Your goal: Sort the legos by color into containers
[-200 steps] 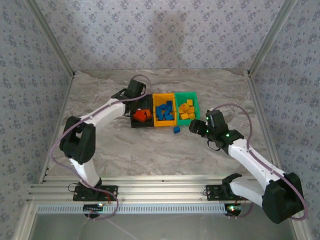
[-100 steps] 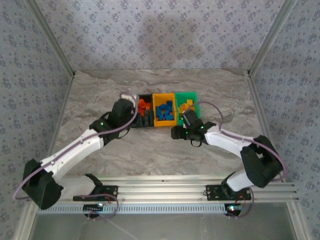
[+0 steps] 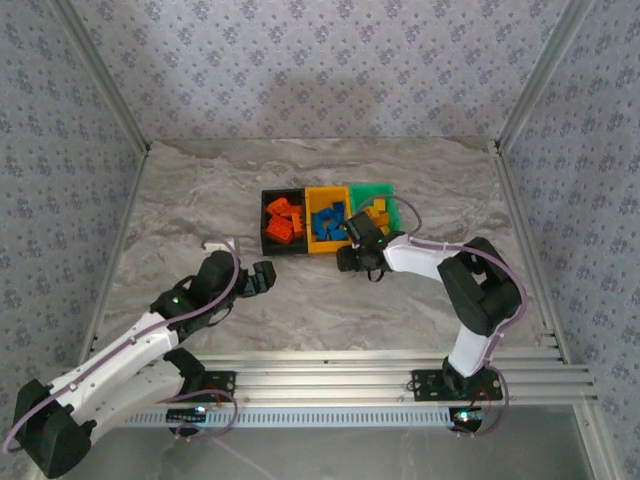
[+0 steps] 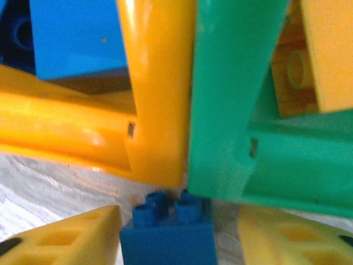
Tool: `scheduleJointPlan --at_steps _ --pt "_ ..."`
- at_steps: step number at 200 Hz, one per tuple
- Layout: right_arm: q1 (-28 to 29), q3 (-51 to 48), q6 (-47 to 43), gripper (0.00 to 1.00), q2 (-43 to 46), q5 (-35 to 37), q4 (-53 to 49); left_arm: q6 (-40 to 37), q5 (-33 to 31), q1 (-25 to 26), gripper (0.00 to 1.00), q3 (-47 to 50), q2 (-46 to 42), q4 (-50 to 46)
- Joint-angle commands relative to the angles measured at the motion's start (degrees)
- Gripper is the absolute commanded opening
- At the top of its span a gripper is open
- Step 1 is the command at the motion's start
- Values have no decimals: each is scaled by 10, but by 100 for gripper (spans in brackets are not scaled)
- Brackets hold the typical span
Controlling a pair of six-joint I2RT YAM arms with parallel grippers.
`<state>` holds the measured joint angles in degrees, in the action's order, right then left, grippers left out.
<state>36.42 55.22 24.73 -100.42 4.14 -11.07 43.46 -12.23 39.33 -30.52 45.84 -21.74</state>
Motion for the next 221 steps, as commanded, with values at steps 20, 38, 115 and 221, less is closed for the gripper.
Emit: scheduleJointPlan --at_steps 20,38,115,221 --pt "11 8 -18 39 0 -4 2 14 -20 -1 99 7 -4 -16" --pt "20 2 -17 35 29 -12 -2 14 -23 -1 99 9 -5 -17" --pt "23 125 5 35 40 6 -48 28 -32 -1 99 27 -23 -30" --pt "5 250 3 72 -10 23 -7 32 -59 -1 100 42 -93 -66"
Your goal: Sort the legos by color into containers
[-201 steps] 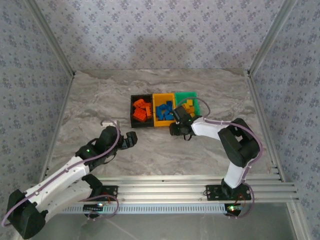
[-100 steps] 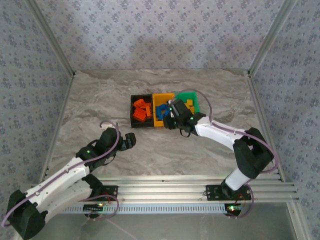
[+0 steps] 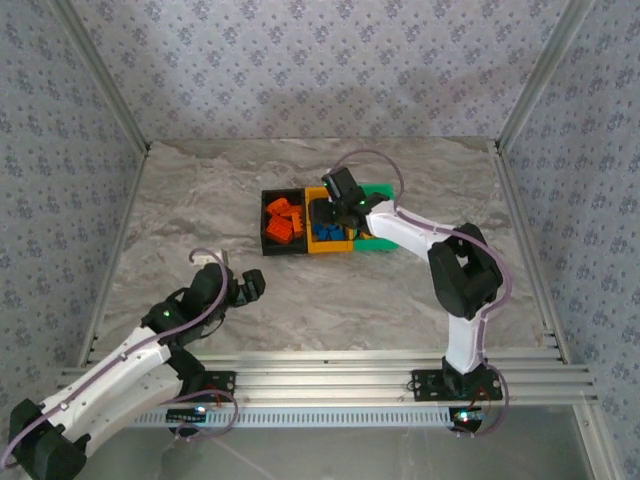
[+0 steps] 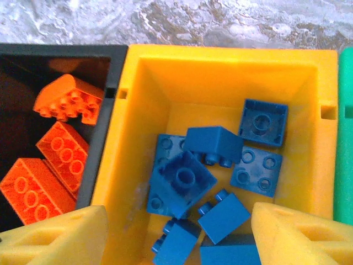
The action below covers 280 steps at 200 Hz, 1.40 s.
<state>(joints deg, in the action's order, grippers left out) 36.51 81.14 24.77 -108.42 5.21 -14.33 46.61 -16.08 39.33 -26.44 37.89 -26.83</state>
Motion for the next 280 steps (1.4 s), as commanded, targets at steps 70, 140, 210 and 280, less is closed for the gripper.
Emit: scheduleJointPlan --at_steps 70,140,210,280 --pt "13 -246 10 83 335 80 97 12 -91 -1 99 1 -12 4" --pt "11 -385 75 100 492 216 51 -76 -193 -17 99 8 -20 118" --pt "-52 -409 49 100 509 214 27 -288 -177 -246 100 -75 84 239" --pt "-80 -422 -20 100 519 193 54 -373 -93 -376 100 -24 314 455"
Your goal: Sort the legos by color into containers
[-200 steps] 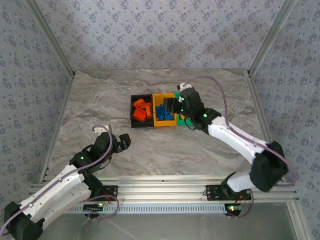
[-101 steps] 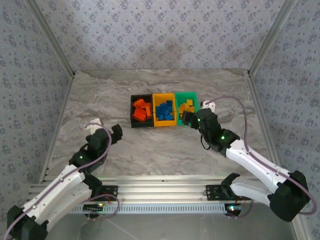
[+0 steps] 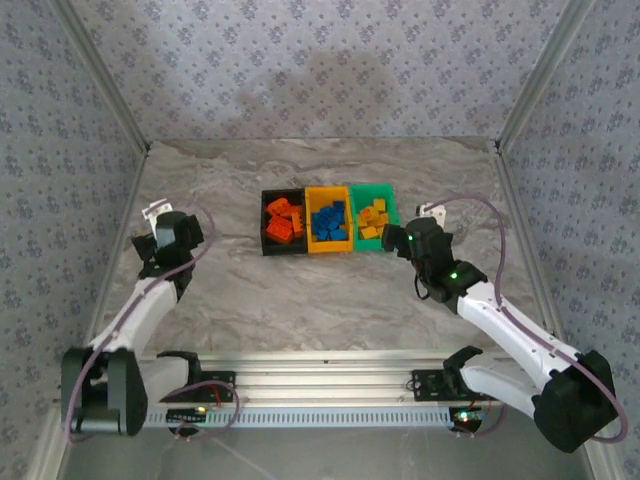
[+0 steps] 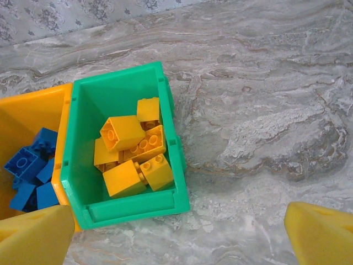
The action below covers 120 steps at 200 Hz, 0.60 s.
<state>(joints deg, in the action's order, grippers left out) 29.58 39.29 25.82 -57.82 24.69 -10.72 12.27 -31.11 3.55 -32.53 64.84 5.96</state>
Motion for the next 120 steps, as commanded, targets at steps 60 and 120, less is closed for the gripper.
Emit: scheduleJointPlan --at_steps 60,120 --pt "-31 -50 -79 100 21 3 100 -93 94 1 100 121 180 429" --pt "-145 -64 -177 100 9 25 185 -93 233 -40 100 94 229 412"
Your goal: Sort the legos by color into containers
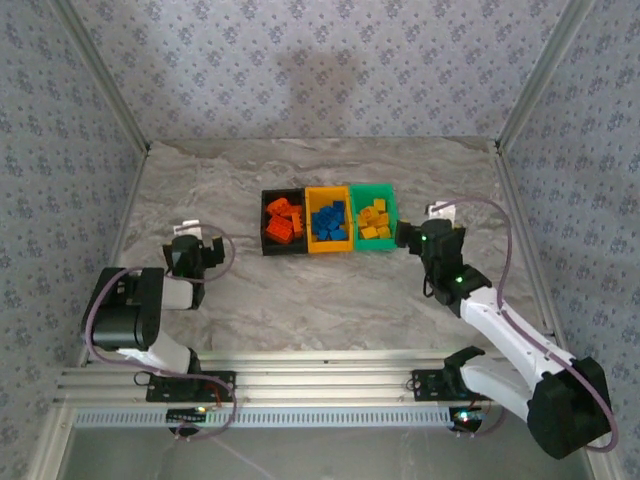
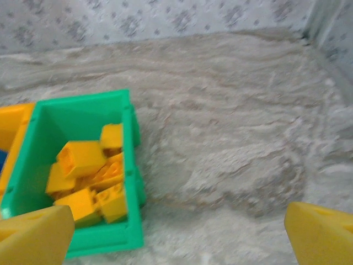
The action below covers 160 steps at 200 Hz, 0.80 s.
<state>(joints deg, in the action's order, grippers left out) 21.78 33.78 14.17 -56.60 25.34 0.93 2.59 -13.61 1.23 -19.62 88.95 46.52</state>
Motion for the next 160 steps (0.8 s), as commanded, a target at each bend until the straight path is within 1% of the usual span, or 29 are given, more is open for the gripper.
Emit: scheduleJointPlan --at_steps 1,7,11,20,26,34,44,54,63,75,90,104,110,121,131,138,160 --pt "-69 -10 -62 100 -4 17 73 4 57 -17 99 -34 -11 13" --pt "-100 -21 -72 100 -11 1 98 3 50 -15 100 -27 -5 37" --pt "-118 -31 -79 100 -17 -8 116 6 36 -13 100 -28 -7 31" --pt "-160 -59 -82 100 -34 -36 175 8 32 -13 99 -32 -11 19" --pt "-176 -73 -80 100 -45 -51 203 7 32 -12 99 -27 -9 32" --pt "-200 -93 -74 100 -66 -72 250 8 31 -12 100 -30 -12 20" --pt "-217 -111 -80 100 -97 -90 301 7 31 -12 100 -28 -9 28" --pt "-224 -114 -86 100 -132 -103 327 8 31 -12 100 -30 -11 22" --pt "-225 -108 -109 100 -165 -115 337 7 31 -12 99 -29 -10 25" --pt "-225 -111 -112 99 -200 -114 366 7 31 -12 99 -29 -11 24" --pt "-214 -125 -135 100 -250 -108 435 7 31 -12 100 -29 -10 24" --pt "-205 -119 -148 100 -286 -114 456 7 31 -12 100 -29 -10 23" --pt "-208 -118 -150 100 -301 -131 465 7 32 -12 100 -30 -10 23" --pt "-224 -129 -142 100 -311 -160 496 7 32 -12 99 -30 -10 23" --pt "-221 -122 -142 100 -305 -152 467 7 32 -12 99 -30 -10 23" --pt "-221 -126 -142 100 -309 -153 487 7 32 -12 100 -30 -11 23" --pt "-220 -125 -142 100 -307 -150 479 7 32 -12 100 -30 -10 23"
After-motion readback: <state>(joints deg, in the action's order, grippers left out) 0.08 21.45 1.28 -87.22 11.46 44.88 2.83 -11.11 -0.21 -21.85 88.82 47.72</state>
